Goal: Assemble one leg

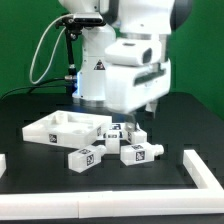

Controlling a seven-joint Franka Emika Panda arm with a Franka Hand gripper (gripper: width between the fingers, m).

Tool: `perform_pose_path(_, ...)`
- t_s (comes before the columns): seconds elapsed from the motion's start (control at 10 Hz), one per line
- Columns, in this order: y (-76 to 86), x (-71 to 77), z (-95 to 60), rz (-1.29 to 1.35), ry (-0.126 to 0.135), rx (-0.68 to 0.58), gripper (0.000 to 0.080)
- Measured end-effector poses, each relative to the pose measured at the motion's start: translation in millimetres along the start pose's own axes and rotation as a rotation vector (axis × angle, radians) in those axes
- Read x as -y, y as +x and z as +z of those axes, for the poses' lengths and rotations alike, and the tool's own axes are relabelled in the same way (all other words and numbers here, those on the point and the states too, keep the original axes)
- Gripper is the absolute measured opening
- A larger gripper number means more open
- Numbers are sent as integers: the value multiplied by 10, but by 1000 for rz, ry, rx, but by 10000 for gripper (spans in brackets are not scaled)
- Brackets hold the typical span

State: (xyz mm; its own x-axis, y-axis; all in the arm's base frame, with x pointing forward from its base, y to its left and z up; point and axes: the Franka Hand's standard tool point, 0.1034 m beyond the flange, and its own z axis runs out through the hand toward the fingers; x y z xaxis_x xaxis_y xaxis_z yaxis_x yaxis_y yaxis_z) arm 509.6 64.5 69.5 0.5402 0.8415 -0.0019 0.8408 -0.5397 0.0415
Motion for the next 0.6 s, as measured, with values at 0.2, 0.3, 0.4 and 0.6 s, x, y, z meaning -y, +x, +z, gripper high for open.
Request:
perform_pose_path(0.2,-21,-61,-40,9,3,9,650)
perform_pose_path(0.3,-23,-50,-29,8,5,10,650)
perform_pose_path(0.4,-30,-44,-9,-13,2,8,650)
perform_pose_path(0.6,-83,115,210,-162,-20,-26,650)
